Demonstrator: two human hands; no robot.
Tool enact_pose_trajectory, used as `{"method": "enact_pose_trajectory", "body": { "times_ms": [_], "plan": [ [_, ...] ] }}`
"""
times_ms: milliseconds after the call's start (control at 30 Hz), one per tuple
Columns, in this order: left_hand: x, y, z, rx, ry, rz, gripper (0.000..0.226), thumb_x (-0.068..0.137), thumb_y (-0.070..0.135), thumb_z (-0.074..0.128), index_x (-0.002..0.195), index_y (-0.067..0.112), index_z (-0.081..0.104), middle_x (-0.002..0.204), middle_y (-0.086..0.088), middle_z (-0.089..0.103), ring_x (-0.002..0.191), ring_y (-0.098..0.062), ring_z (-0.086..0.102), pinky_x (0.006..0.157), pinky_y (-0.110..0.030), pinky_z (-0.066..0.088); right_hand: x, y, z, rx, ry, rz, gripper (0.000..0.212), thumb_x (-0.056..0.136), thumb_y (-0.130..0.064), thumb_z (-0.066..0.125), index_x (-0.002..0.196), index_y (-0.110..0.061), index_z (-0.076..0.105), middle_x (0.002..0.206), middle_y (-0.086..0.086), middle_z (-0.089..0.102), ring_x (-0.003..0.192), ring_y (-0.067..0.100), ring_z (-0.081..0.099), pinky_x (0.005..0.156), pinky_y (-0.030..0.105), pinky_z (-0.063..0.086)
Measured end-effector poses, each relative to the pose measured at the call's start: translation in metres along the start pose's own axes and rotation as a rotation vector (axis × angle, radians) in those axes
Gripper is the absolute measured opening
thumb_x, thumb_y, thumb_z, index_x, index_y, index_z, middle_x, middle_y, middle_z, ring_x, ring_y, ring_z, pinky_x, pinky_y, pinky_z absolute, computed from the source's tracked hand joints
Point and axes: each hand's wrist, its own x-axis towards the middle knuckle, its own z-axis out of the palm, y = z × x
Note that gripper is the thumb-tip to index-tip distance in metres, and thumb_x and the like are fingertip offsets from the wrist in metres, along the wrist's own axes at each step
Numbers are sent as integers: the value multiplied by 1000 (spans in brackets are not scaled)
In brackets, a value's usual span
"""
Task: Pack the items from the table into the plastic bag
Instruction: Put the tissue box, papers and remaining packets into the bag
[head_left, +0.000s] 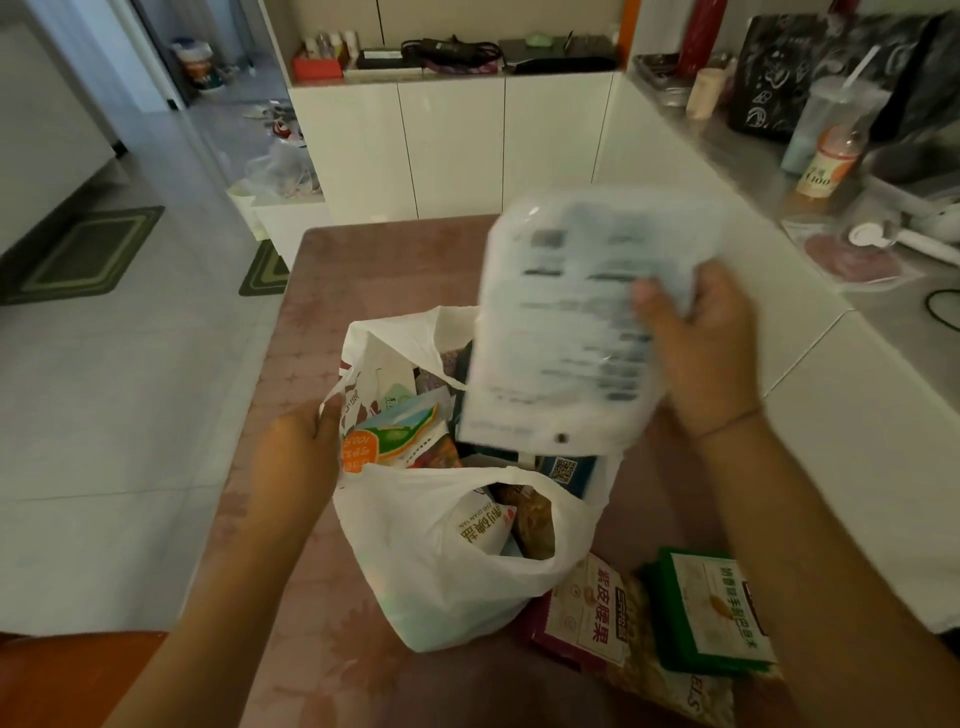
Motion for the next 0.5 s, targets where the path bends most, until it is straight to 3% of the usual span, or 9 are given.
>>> {"method": "enact_pose_trajectory", "body": {
  "times_ms": [67,200,300,400,433,500],
  "plan": [
    [-1,2,-1,-13,10,2,40,101,27,36,68,9,52,60,-3,53,51,-13,47,48,-20,29,-20,14,38,-63,-209,114,9,89,-20,61,92,-12,60,88,6,66,78,15,63,66,24,52],
    [0,4,0,-50,10,4,42,101,28,37,64,11,48,58,-5,53,52,-20,47,48,-22,32,-65,46,93,-181,-549,253,20,91,-23,57,88,-3,55,87,11,63,77,20,59,56,19,45],
    [-1,5,3,-50,-15,-1,39,101,33,36,79,9,59,70,-10,63,57,-21,55,49,-22,38,-69,53,112,-248,-568,283,13,92,-26,55,88,-15,49,93,-1,58,82,15,57,57,11,41],
    [-4,8,5,-45,-1,19,37,100,34,37,84,10,60,64,-4,58,54,-17,53,48,-20,36,-62,48,125,-274,-510,276,14,92,-27,55,92,-16,48,101,4,62,87,17,60,63,17,49],
    [-5,8,4,-41,9,20,38,100,35,37,81,10,58,60,-2,54,51,-14,49,47,-20,33,-61,46,129,-264,-492,275,17,91,-27,56,100,-15,49,108,5,63,93,19,61,68,21,51],
    [-6,7,2,-38,27,19,38,100,35,36,80,9,58,57,1,49,50,-11,45,47,-19,32,-62,43,133,-266,-465,247,43,87,-27,63,124,-18,42,122,5,57,108,21,57,80,28,51]
  ]
}}
